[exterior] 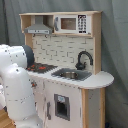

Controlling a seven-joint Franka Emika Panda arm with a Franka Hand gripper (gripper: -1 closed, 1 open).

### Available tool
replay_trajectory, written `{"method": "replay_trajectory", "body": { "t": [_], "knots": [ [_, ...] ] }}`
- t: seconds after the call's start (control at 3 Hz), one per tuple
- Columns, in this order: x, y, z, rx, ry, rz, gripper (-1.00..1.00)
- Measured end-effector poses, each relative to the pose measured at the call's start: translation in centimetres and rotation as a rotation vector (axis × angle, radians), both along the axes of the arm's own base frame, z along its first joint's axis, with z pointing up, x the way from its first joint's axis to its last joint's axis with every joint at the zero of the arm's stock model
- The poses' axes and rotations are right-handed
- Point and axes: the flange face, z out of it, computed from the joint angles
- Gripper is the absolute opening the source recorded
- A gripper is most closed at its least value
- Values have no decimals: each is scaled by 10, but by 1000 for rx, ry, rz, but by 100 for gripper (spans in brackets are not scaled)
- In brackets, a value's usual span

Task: Play with the kitchen

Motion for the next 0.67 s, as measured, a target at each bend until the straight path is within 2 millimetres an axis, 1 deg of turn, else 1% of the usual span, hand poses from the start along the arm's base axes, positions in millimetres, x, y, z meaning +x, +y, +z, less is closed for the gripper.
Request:
{"method": "replay_trajectory", "body": {
  "t": [0.67],
  "knots": [
    [0, 12, 7, 111, -71, 139, 100]
  ]
}}
